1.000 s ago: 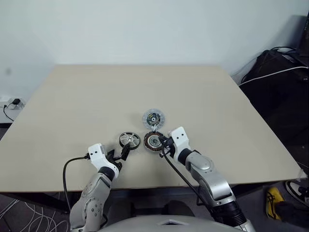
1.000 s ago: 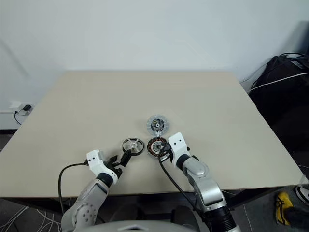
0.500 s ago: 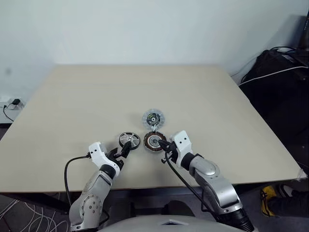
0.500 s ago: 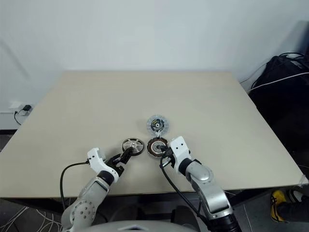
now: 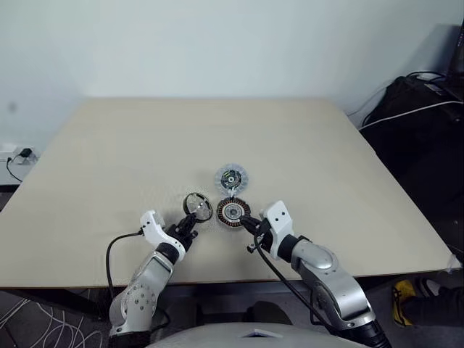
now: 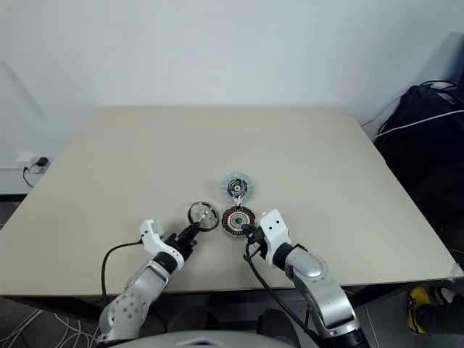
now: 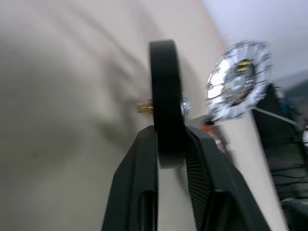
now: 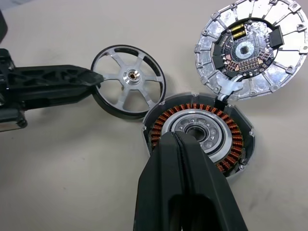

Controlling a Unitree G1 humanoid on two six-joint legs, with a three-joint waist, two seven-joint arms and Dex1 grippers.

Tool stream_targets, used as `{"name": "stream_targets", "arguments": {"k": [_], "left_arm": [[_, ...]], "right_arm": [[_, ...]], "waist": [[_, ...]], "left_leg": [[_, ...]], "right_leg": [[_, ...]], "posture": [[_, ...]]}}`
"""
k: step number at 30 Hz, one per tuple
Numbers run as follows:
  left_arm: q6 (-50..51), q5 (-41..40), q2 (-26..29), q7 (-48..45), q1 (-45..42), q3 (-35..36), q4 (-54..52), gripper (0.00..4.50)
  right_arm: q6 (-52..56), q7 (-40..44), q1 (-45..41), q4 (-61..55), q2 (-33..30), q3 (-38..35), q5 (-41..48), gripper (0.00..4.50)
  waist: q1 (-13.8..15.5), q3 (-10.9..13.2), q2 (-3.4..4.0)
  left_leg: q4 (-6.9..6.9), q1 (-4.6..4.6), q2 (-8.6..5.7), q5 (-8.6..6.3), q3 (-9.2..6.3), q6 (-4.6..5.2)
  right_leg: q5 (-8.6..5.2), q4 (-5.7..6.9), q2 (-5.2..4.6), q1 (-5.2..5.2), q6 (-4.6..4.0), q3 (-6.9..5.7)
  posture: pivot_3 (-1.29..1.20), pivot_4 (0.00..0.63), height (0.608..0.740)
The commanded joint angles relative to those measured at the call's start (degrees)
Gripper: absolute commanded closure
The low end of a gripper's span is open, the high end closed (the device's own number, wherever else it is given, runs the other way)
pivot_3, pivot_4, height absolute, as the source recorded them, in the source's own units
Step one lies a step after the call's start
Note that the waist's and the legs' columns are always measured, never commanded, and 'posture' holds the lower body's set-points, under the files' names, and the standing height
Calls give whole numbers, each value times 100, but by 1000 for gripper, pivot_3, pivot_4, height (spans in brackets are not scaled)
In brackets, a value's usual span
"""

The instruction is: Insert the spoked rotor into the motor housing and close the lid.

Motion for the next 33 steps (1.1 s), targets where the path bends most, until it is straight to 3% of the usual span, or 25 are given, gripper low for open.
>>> {"name": "stream_targets", "arguments": {"k": [1, 8, 17, 33], "left_arm": [[-126, -94, -374, 57, -50, 81, 97, 4050], [-545, -675, -452, -560, 98, 146, -386, 4050], [-27, -1252, -219, -831, 102, -204, -442, 4050], [764, -1280, -227, -889, -664, -442, 680, 4050]], "right_arm": [[-21, -27, -14, -306, -14, -111, 84, 4500], [109, 78, 351, -728, -266, -309, 321, 4500], [227, 456, 806, -967, -627, -508, 841, 4500], [236, 229, 829, -898, -574, -487, 815, 4500]], "waist": [[0, 0, 0], [2, 4, -2], [3, 6, -4], [7, 6, -5]], "left_leg": [[0, 0, 0, 0, 0, 0], [-3, -7, 0, 0, 0, -1], [-2, -12, -1, -1, 0, 2], [4, -8, -2, 0, 0, 4]], "right_leg": [[0, 0, 0, 0, 0, 0], [-1, -4, -1, -6, -3, 0], [-1, -17, -2, -4, -1, -3], [2, -17, 12, 4, 6, -3]], "posture": [[0, 0, 740], [0, 0, 740], [0, 0, 740], [0, 0, 740]]}}
